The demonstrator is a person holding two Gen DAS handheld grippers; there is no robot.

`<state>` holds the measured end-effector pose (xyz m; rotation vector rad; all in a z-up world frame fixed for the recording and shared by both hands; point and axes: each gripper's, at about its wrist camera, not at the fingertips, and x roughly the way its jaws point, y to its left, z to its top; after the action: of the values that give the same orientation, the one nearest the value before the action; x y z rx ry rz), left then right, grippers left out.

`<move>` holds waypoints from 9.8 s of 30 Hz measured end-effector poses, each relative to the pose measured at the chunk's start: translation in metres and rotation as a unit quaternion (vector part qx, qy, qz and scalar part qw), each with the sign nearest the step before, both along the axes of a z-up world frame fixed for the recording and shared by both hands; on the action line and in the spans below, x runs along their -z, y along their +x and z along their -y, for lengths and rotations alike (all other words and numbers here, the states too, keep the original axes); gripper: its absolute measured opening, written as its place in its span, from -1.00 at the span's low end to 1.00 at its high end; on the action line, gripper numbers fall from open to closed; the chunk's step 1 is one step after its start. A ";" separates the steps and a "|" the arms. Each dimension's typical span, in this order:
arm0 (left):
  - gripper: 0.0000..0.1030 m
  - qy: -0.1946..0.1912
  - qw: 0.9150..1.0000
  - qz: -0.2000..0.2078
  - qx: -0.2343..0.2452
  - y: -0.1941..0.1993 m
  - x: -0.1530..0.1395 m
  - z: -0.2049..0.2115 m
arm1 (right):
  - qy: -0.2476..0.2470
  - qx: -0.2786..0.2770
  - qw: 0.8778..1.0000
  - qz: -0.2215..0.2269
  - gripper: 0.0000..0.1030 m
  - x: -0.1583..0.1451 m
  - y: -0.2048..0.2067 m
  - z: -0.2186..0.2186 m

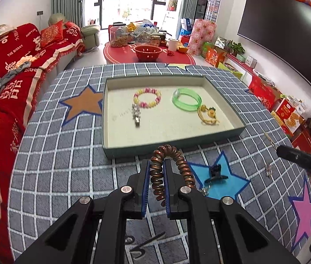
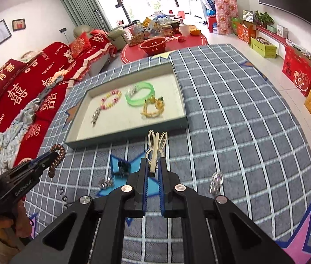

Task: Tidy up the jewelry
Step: 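Carry the bead bracelet and beige clip into the tray and open both tools, then lift both open tools up out of the tray, then grasp a silver heart pendant with the left tool while the right grasps another heart pendant, then carry both heart pendants into the tray and open both tools, then lift both open tools up out of the tray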

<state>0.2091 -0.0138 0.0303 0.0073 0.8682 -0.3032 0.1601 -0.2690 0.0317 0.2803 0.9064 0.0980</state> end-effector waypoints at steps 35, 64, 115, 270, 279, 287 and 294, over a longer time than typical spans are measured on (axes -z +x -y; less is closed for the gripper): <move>-0.52 0.079 0.996 -0.040 -0.016 0.150 0.060 0.063 | -0.046 -0.008 0.998 -0.042 -0.82 0.058 0.194 -0.001; -0.51 0.121 0.992 0.001 -0.027 0.136 0.047 0.068 | 0.020 0.002 1.000 -0.024 0.01 0.036 0.168 0.003; 1.00 0.088 0.995 -0.042 0.025 -0.032 0.062 0.051 | 0.007 0.067 0.994 -0.081 0.99 0.062 -0.045 0.062; -0.22 0.075 0.996 0.026 -0.030 0.057 0.011 0.020 | 0.026 -0.010 1.000 0.000 0.26 -0.001 0.075 -0.015; 1.00 0.062 0.996 0.044 -0.043 0.018 0.004 0.001 | 0.035 -0.007 0.999 -0.006 0.57 0.004 0.041 -0.014; 1.00 0.061 0.998 0.027 -0.009 -0.025 0.014 -0.003 | 0.037 -0.007 0.999 -0.003 0.84 0.010 0.004 -0.016; 1.00 0.050 0.998 0.002 0.047 -0.074 0.030 -0.003 | 0.025 -0.021 0.999 -0.014 1.00 0.015 -0.024 -0.020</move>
<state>0.1349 -0.0108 0.0001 0.1407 0.8805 -0.3469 0.1362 -0.2491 0.0163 0.3094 0.9399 0.1565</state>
